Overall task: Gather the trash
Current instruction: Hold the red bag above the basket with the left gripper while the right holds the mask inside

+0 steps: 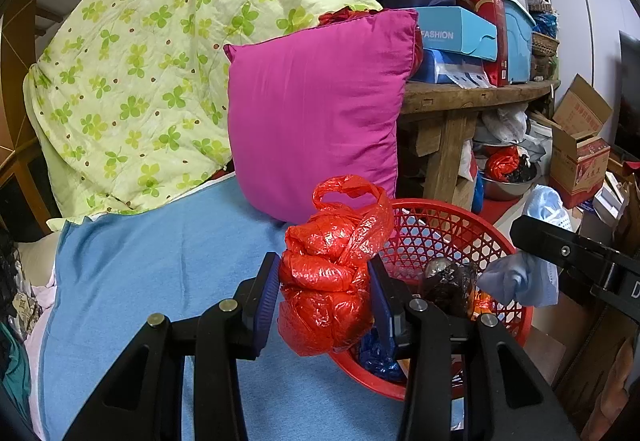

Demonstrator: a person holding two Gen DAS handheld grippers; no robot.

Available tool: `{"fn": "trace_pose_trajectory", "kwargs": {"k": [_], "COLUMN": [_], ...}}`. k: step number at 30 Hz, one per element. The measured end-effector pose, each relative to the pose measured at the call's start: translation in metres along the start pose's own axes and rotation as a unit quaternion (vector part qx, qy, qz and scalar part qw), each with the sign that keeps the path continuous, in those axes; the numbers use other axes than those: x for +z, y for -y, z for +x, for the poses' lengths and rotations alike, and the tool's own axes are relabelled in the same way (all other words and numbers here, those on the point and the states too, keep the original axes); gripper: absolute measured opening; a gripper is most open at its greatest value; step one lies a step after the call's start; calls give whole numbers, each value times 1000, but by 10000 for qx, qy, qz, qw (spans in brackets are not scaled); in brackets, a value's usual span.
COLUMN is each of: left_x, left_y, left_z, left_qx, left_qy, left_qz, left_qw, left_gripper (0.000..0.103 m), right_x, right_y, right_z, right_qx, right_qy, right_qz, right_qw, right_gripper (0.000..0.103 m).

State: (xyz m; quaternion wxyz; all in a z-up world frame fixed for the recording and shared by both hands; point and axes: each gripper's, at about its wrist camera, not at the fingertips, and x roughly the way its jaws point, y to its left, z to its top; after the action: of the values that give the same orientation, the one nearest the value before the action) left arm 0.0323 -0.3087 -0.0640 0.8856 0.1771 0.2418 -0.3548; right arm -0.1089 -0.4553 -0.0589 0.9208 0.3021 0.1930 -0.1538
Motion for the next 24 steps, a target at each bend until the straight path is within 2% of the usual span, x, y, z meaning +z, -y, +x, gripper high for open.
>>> {"fn": "trace_pose_trajectory", "kwargs": {"k": [24], "left_x": [-1], "left_y": [-3], "left_z": [-18], "left_qx": [27], "left_qy": [114], "left_qz": [-41], "left_qw": [9999], "left_gripper": [45], "right_x": [1], "right_y": [-5], "right_z": [-13], "right_qx": [22], "right_qy": [77], "right_qz": [-50], "right_qw": [10000], "right_gripper": [30]}}
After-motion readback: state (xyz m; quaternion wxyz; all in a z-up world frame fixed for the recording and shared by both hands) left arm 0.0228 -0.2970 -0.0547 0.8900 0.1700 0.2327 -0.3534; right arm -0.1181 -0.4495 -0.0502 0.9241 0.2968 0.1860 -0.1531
